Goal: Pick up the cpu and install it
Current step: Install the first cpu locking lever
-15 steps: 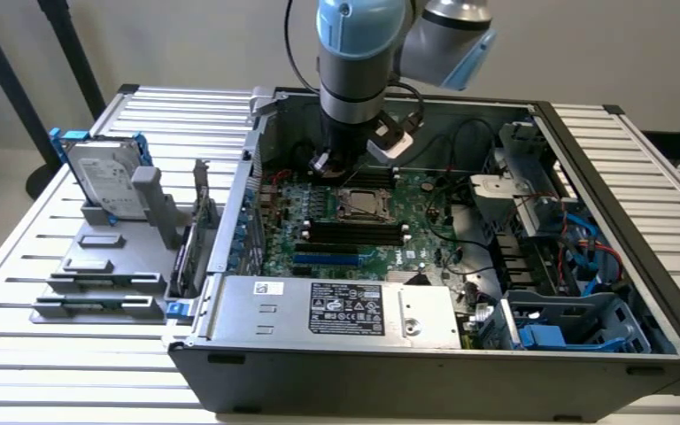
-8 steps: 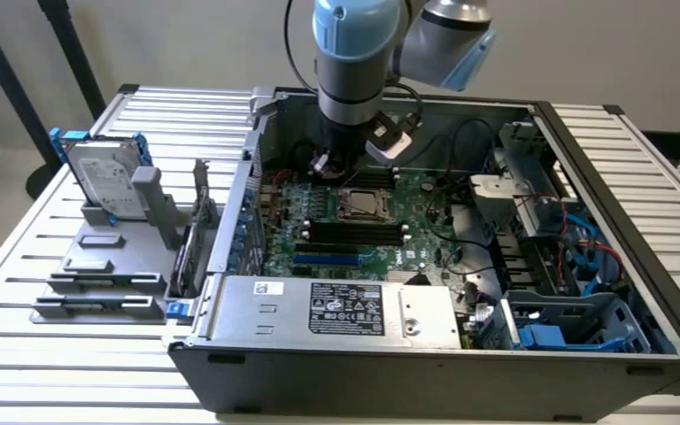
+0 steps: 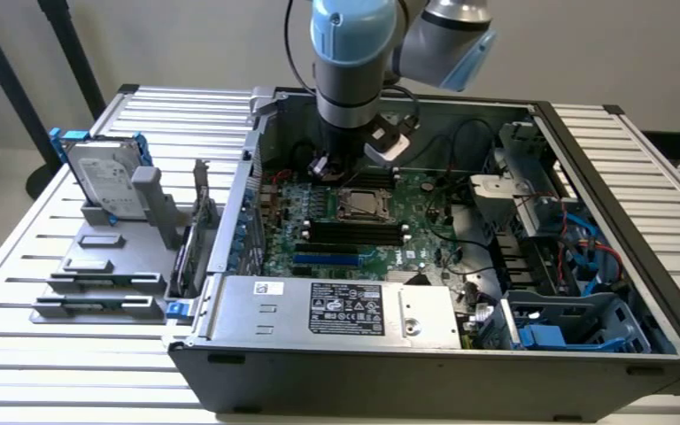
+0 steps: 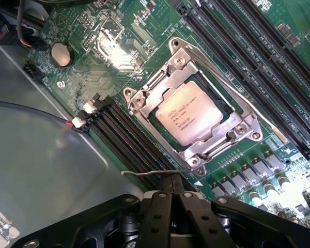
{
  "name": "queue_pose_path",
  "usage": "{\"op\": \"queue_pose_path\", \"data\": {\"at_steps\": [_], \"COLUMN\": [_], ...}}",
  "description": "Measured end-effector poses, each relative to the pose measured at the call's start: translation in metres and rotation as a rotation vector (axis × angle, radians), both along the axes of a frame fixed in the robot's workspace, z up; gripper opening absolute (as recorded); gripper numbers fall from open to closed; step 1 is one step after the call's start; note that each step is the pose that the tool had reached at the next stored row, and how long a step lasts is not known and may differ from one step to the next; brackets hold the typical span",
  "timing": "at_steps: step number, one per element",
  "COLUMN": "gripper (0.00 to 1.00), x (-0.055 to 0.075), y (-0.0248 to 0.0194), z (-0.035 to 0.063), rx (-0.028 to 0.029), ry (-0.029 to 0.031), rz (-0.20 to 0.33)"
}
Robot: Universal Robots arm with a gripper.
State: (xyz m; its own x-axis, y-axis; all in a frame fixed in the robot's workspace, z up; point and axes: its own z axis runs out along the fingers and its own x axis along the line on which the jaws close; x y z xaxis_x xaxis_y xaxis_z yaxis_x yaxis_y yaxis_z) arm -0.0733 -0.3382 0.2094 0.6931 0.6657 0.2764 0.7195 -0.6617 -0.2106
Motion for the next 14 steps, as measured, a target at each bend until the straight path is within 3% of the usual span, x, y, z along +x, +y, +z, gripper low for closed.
{"op": "queue_pose_path", "data": {"at_steps": [5,14], "gripper": [0.11,0.11], "x": [-0.0001,0.0024], "y": [0.0010,0.0020], "z": [-0.0070,-0.0074], "rx": [-0.0001,0.0001], "ry": [-0.0081,-0.0082], "rz": [0.011,0.037]}}
